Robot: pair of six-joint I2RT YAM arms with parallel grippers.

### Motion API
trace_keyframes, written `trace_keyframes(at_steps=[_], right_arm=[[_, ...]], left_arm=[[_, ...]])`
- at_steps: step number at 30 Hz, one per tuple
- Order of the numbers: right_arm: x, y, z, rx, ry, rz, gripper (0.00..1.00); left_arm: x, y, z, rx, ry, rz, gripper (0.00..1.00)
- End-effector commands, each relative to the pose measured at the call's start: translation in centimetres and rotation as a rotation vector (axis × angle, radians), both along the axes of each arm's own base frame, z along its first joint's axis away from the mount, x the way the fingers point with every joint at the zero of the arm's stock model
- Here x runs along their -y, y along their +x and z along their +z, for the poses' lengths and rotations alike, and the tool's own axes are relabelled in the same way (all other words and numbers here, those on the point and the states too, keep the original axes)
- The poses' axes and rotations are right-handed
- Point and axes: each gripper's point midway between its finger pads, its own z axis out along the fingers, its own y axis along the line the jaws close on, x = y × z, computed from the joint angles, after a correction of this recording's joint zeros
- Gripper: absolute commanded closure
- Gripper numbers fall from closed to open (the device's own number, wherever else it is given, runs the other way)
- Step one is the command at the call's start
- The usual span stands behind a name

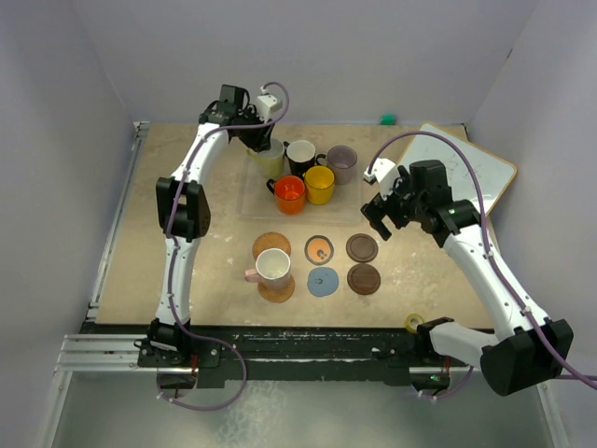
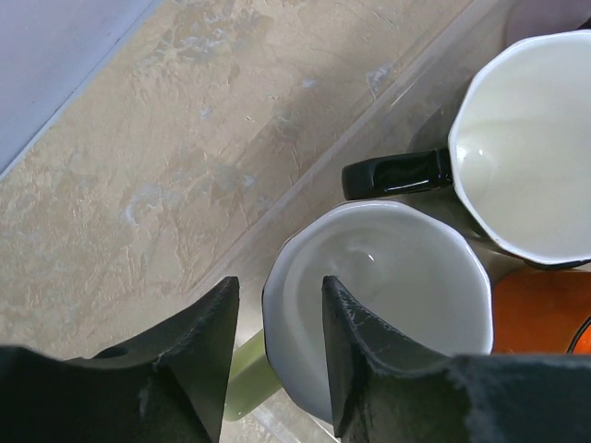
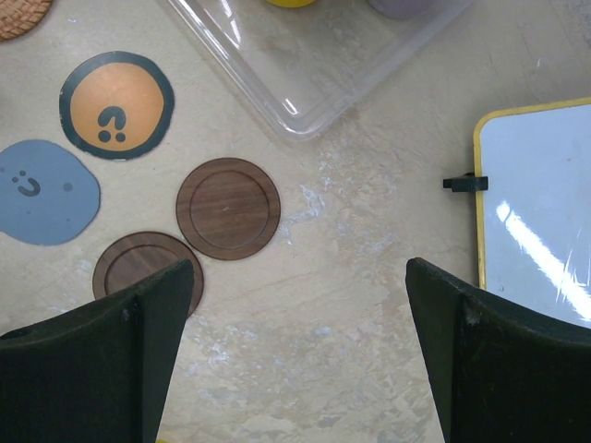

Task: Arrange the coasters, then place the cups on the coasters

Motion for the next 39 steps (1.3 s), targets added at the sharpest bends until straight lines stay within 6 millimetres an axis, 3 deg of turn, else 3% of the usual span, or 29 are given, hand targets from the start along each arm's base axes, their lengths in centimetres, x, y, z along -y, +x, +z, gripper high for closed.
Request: trace_keyframes(at_steps=[1,15,24,30,39], right_arm=[[-0.3,0.5,1.2,0.028,0.008,0.010,0.01],[-0.4,0.4,1.2,0.021,0.012,0.017,0.01],[-0.6,0.3,1.1,0.012,0.016,0.023,0.00],[-0.6,0.2,1.0,0.011,0.015,0.025,0.00],[-0.6,0.2,0.9,0.003,0.012,0.027,0.00]], left_arm=[[0.2,1.3,2.4,0.072,-0.042,0.002,0.65],[-3.1,-1.7,2.3,-0.031,0.087,0.117,0.85],[-3.3,-3.8,2.4,-0.097,0.085,0.131,0.97],[-3.5,-3.9,2.2,-0.111,0.086,0.151,0.97],[-5.1,-5.8,5.0,-0.133,0.105,0.267,0.97]])
